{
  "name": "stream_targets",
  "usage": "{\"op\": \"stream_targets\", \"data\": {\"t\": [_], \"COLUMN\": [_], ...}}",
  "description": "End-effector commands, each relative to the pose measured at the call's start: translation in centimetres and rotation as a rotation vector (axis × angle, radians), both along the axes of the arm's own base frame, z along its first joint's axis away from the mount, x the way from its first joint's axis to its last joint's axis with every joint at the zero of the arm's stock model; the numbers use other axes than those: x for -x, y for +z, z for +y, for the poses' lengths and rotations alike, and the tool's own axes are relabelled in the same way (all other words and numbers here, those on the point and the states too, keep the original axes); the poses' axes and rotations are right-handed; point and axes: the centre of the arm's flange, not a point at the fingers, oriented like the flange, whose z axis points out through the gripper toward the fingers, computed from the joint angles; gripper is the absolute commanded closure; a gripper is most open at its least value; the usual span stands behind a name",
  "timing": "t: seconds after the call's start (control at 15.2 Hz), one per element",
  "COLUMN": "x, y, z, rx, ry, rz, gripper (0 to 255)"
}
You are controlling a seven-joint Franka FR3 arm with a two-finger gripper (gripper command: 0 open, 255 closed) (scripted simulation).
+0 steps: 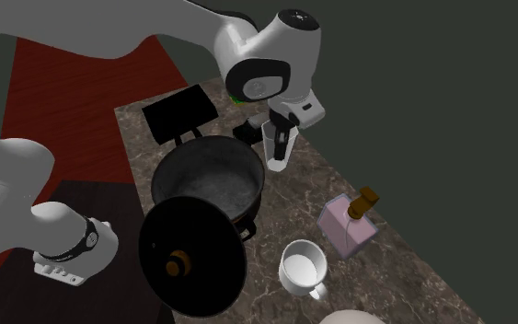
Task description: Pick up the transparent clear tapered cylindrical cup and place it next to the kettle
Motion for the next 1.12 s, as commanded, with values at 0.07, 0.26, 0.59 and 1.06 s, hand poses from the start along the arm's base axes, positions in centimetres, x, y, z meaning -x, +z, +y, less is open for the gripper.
{"op": "stream_targets", "data": {"t": [0.07,0.26,0.59,1.06], "x": [0.01,0.01,0.01,0.00], "y": [-0.83,-0.83,-0.83,-0.82], "z": [0.00,0.00,0.01,0.02], "rx": [0.000,0.000,0.000,0.000], "ry": [0.000,0.000,0.000,0.000], "rz": [0.000,0.000,0.000,0.000], "gripper": [0,0,255,255]}}
